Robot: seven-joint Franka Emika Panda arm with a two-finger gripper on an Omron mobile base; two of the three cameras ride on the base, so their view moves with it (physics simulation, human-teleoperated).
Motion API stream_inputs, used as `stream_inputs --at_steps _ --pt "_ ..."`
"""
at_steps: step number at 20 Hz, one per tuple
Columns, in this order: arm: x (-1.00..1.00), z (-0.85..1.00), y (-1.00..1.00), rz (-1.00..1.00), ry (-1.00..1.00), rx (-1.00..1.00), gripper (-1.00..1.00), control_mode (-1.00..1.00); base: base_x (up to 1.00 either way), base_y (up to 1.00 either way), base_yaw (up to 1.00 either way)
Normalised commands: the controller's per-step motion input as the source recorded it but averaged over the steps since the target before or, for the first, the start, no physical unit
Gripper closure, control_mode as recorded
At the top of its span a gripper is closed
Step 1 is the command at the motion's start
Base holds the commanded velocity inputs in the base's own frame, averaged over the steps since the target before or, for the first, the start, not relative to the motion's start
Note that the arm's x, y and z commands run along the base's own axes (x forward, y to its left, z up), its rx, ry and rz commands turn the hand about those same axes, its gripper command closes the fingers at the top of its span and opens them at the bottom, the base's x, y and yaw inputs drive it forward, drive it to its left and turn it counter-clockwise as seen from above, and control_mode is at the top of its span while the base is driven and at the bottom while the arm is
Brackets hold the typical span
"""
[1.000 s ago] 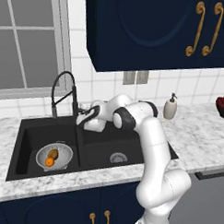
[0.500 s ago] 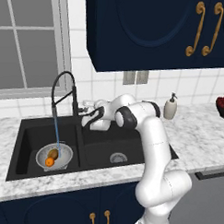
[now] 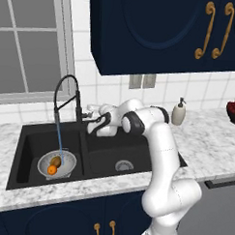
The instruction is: Put the colander in the sink, put the pear, tangerine in the colander, and turn on the sink faucet and pour water over the colander.
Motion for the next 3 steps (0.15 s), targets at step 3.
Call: stream_inputs --at_steps 3 --pt "0.0 0.0 0.0 0.0 0.0 0.0 -1.0 -1.0 0.0 0.0 0.0"
